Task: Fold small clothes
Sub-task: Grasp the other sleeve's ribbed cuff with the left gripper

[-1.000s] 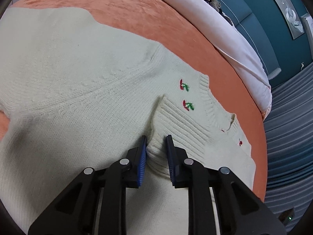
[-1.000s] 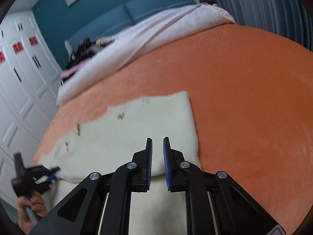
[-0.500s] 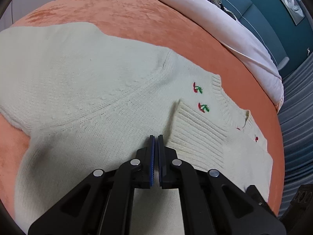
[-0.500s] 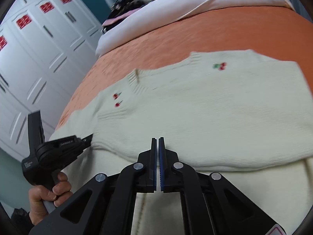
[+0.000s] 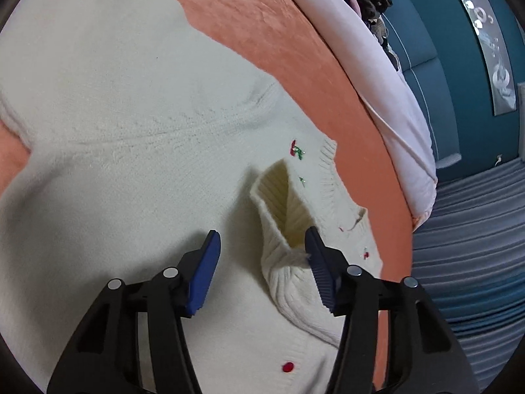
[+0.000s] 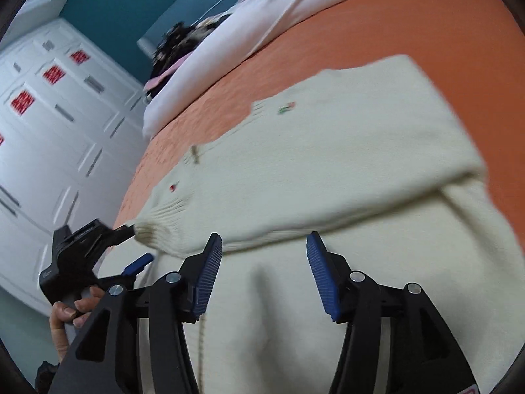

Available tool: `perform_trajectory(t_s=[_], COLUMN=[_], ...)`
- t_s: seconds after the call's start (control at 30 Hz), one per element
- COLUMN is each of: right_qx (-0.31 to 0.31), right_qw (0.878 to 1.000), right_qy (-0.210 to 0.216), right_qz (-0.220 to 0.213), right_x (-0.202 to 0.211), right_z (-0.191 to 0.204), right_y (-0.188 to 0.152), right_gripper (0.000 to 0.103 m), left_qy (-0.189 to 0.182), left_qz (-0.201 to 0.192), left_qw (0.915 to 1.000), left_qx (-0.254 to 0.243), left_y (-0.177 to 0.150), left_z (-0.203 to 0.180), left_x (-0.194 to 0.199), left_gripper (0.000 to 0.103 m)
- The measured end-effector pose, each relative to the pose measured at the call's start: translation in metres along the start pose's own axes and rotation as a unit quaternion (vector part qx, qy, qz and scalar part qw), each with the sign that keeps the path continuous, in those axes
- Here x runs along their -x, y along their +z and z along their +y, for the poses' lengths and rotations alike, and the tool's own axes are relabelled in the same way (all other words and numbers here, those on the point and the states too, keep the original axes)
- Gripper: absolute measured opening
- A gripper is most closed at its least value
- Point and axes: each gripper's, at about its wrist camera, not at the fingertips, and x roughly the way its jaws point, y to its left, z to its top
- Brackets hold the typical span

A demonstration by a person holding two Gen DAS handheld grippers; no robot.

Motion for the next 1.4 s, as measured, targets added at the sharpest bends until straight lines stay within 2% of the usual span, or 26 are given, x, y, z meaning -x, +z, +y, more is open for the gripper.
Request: perform_trajectory(t_s=[0.03, 0.1, 0.23, 0.3, 0.37, 0.4, 0.47, 0.57, 0.6, 0.67, 0.7, 0.73, 0.77, 0.8, 0.83, 0.93, 1.0, 1.03, 1.07, 1.13, 1.2, 1.27, 1.33, 1.4], right_qx=[-0.018, -0.060, -0.100, -0.094, -0.077, -0.068, -0.055, -0.066, -0.072, -0.085, -0.092, -0.095, -0.095, -0.093, -0.086, -0.043, -0.003, 0.007, -0.001, -0.046, -0.045, -0.023, 0.003, 0.007], right_qw=[1.000, 0.998, 0.994, 0.995, 0.996, 0.997, 0.997, 0.997, 0.997, 0.996, 0.995, 0.995, 0.995, 0.995, 0.995, 0.991, 0.987, 0.990, 0.994, 0.998, 0.998, 0.999, 0.998, 0.997], right_qy=[-0.007, 0.003, 0.034, 0.033, 0.042, 0.044, 0.041, 0.036, 0.030, 0.029, 0.030, 0.029, 0.030, 0.031, 0.036, 0.082, 0.089, 0.069, 0.039, -0.020, -0.005, -0.030, -0.057, -0.075], right_qz=[-0.006, -0.014, -0.021, -0.016, -0.013, -0.018, -0.021, -0.014, -0.011, -0.013, -0.016, -0.020, -0.022, -0.029, -0.036, -0.096, -0.131, -0.125, -0.098, -0.038, -0.037, -0.027, -0.018, -0.035], right_x=[0.005, 0.010, -0.003, -0.018, -0.026, -0.027, -0.027, -0.034, -0.036, -0.034, -0.032, -0.029, -0.027, -0.024, -0.019, 0.020, 0.042, 0.038, 0.024, -0.010, -0.013, -0.010, -0.004, 0.017], right_z=[-0.016, -0.043, -0.052, -0.041, -0.024, -0.014, -0.006, -0.013, -0.019, -0.030, -0.033, -0.035, -0.035, -0.034, -0.031, -0.005, 0.000, -0.007, -0.025, -0.071, -0.083, -0.070, -0.059, -0.053], right_y=[0.001, 0.008, 0.030, 0.038, 0.046, 0.048, 0.052, 0.050, 0.049, 0.046, 0.046, 0.047, 0.049, 0.053, 0.056, 0.070, 0.073, 0.073, 0.071, 0.060, 0.052, 0.055, 0.050, 0.037], right_gripper=[0.054, 0.052, 0.054, 0.054, 0.054, 0.054, 0.054, 0.054, 0.054, 0.050, 0.050, 0.050, 0.047, 0.026, 0.011, 0.010, 0.007, 0.006, 0.006, 0.003, 0.003, 0.006, 0.013, 0.016], left_qy=[-0.002, -0.010, -0.002, -0.026, -0.046, -0.046, -0.021, 0.020, 0.036, 0.035, 0.029, 0.003, -0.015, -0.028, -0.045, -0.094, -0.075, -0.049, -0.014, 0.041, 0.031, 0.029, 0.022, 0.018], left_qz=[0.005, 0.005, -0.011, -0.005, -0.021, -0.035, -0.049, -0.008, 0.003, -0.008, -0.010, 0.002, 0.019, 0.018, 0.001, -0.053, -0.065, -0.052, -0.026, 0.015, -0.016, -0.019, -0.010, -0.009], left_qw=[0.9999, 0.9995, 0.9995, 0.9992, 0.9986, 0.9983, 0.9983, 0.9997, 0.9993, 0.9993, 0.9995, 0.9999, 0.9996, 0.9993, 0.9985, 0.9913, 0.9904, 0.9922, 0.9948, 0.9947, 0.9928, 0.9937, 0.9949, 0.9936], left_qx=[0.010, 0.030, 0.029, 0.030, 0.011, -0.004, -0.021, -0.012, -0.001, -0.001, -0.007, -0.015, -0.017, -0.019, -0.030, -0.076, -0.096, -0.102, -0.097, -0.093, -0.115, -0.107, -0.098, -0.111], left_y=[-0.001, -0.004, -0.009, -0.010, -0.011, -0.011, -0.011, -0.008, -0.008, -0.009, -0.008, -0.006, -0.004, -0.001, 0.002, 0.008, 0.010, 0.009, 0.006, -0.010, -0.024, -0.024, -0.020, -0.021], left_z=[0.001, 0.003, -0.006, -0.017, -0.033, -0.039, -0.045, -0.032, -0.023, -0.018, -0.020, -0.023, -0.027, -0.032, -0.041, -0.068, -0.066, -0.058, -0.043, -0.018, -0.012, -0.011, -0.009, -0.007], left_x=[-0.001, -0.005, -0.009, -0.006, 0.006, 0.012, 0.013, -0.013, -0.022, -0.022, -0.020, -0.021, -0.023, -0.020, -0.009, 0.029, 0.034, 0.022, 0.002, -0.033, -0.033, -0.033, -0.034, -0.033], left_gripper=[0.077, 0.084, 0.086, 0.085, 0.086, 0.091, 0.095, 0.095, 0.090, 0.083, 0.062, 0.021, 0.008, 0.010, 0.010, 0.009, 0.009, 0.009, 0.009, 0.009, 0.009, 0.009, 0.010, 0.011])
